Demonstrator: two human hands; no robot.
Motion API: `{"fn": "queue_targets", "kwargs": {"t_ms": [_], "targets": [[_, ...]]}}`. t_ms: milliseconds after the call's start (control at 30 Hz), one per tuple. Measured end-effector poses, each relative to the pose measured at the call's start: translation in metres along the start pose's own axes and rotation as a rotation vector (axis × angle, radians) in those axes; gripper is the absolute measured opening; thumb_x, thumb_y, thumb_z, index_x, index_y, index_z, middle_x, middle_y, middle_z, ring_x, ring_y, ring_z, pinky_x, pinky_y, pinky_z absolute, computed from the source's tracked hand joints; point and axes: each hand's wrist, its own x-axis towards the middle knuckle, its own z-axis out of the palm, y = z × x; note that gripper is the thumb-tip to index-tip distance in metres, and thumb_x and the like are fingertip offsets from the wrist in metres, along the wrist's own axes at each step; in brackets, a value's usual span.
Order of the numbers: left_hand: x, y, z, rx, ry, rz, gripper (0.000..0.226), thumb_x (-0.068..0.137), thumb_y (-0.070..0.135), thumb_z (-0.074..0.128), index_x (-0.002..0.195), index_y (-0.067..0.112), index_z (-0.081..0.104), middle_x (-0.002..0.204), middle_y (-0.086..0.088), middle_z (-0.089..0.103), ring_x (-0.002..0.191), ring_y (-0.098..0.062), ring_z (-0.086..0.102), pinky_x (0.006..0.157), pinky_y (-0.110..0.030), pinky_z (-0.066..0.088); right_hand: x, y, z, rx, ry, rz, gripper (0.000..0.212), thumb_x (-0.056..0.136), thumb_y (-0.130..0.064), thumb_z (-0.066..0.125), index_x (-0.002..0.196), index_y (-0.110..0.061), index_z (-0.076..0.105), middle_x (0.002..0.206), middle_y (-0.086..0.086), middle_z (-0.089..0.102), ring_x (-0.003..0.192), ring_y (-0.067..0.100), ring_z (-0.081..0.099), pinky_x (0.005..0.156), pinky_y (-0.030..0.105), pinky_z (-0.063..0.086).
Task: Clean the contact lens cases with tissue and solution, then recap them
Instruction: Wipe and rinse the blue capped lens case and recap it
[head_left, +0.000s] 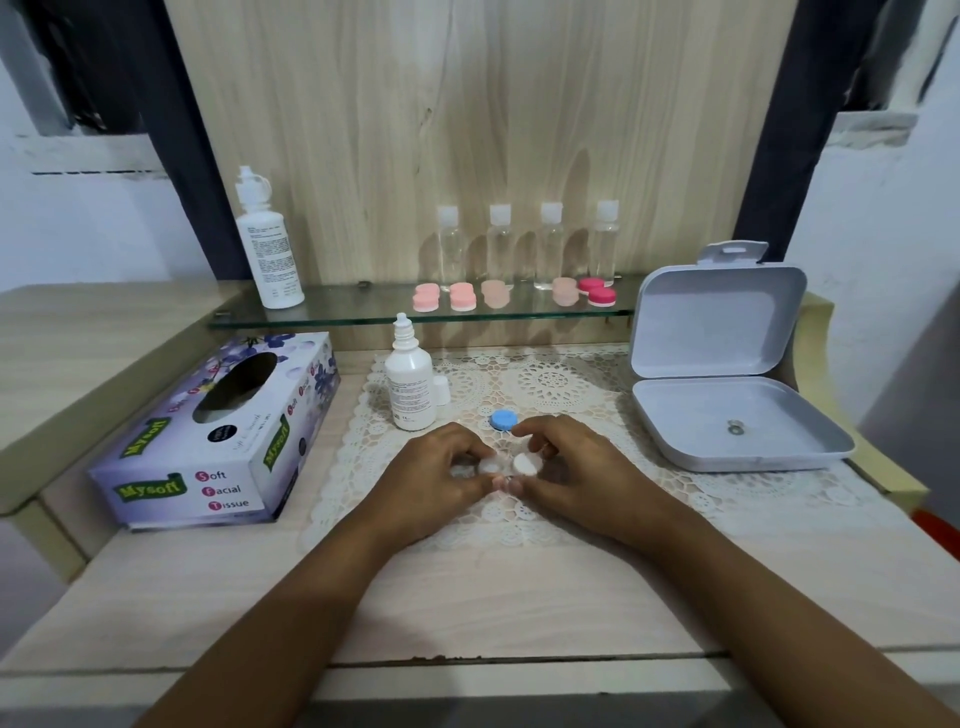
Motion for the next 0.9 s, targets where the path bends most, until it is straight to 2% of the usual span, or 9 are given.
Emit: {"fn": "queue_targets", "kwargs": {"t_ms": [67,167,267,367,467,567,633,767,900], "targets": [[0.000,0.000,0.000,0.008,0.001,-0.002,0.019,0.077,0.026,0.074,0.093,0.016,0.069,0.094,0.012,0.062,0.088,0.002,0.057,0.078,-0.011,0.044,0.001,0.000,-0.001,-0.004,0.008,0.021,0.046,0.079,-0.033,0.071,0.119,-0.022,0.052,0.096,-0.006,0.049,0.089,0.007,0.048,0.071,0.006,0.035],[0.000,0.000,0.000,0.007,0.002,-0.009,0.019,0.077,0.026,0.074,0.093,0.017,0.069,0.094,0.011,0.063,0.089,0.001,0.057,0.081,-0.015,0.045,0.001,0.000,-0.003,0.006,-0.023,0.033,0.041,0.083,-0.024,0.067,0.122,-0.022,0.052,0.096,-0.006,0.053,0.093,0.010,0.050,0.073,0.007,0.036],[0.000,0.000,0.000,0.004,0.002,-0.007,0.018,0.077,0.026,0.075,0.092,0.017,0.069,0.094,0.010,0.063,0.089,0.001,0.058,0.081,-0.015,0.045,0.001,0.002,-0.005,0.007,-0.056,0.032,0.041,0.086,-0.019,0.062,0.125,-0.024,0.052,0.106,-0.006,0.056,0.100,0.007,0.051,0.075,0.003,0.035],[0.000,0.001,0.000,-0.001,-0.002,-0.010,0.017,0.077,0.026,0.074,0.091,0.018,0.068,0.093,0.011,0.062,0.089,0.002,0.057,0.080,-0.014,0.045,0.000,0.001,-0.003,0.000,-0.045,0.019,0.044,0.083,-0.022,0.066,0.124,-0.022,0.052,0.112,-0.003,0.055,0.100,0.009,0.051,0.080,0.009,0.037],[0.000,0.001,-0.001,-0.007,-0.009,-0.016,0.018,0.077,0.027,0.074,0.091,0.018,0.069,0.092,0.012,0.062,0.088,0.003,0.057,0.080,-0.014,0.045,0.000,-0.002,-0.003,-0.012,-0.005,0.024,0.045,0.079,-0.032,0.071,0.119,-0.021,0.054,0.101,-0.006,0.049,0.088,0.002,0.048,0.073,0.006,0.035],[0.000,0.001,-0.001,-0.004,-0.016,-0.025,0.019,0.078,0.027,0.074,0.093,0.018,0.069,0.093,0.013,0.062,0.089,0.004,0.057,0.081,-0.014,0.045,0.001,-0.002,-0.005,-0.027,-0.022,0.040,0.038,0.082,-0.028,0.069,0.116,-0.020,0.056,0.096,-0.006,0.052,0.087,0.007,0.050,0.071,0.006,0.036],[0.000,0.000,-0.001,-0.004,-0.018,-0.026,0.018,0.078,0.027,0.073,0.093,0.018,0.069,0.093,0.013,0.062,0.089,0.005,0.056,0.080,-0.013,0.045,0.001,-0.002,-0.008,-0.012,-0.046,0.038,0.033,0.084,-0.025,0.067,0.114,-0.021,0.056,0.099,-0.007,0.056,0.091,0.007,0.051,0.072,0.006,0.037],[0.000,0.000,-0.001,-0.004,-0.021,-0.022,0.018,0.078,0.027,0.074,0.092,0.017,0.069,0.093,0.012,0.062,0.088,0.003,0.056,0.079,-0.013,0.045,0.000,-0.002,-0.011,0.023,-0.084,0.052,0.023,0.086,-0.017,0.062,0.107,-0.025,0.058,0.104,-0.012,0.059,0.093,0.002,0.053,0.073,0.004,0.037],[0.001,0.001,-0.001,0.011,-0.024,-0.024,0.018,0.077,0.028,0.074,0.092,0.019,0.069,0.094,0.012,0.062,0.089,0.001,0.057,0.081,-0.017,0.046,0.001,-0.001,-0.016,0.072,-0.088,0.078,0.020,0.087,-0.013,0.059,0.099,-0.029,0.060,0.092,-0.023,0.056,0.086,-0.012,0.052,0.071,0.002,0.036]]}}
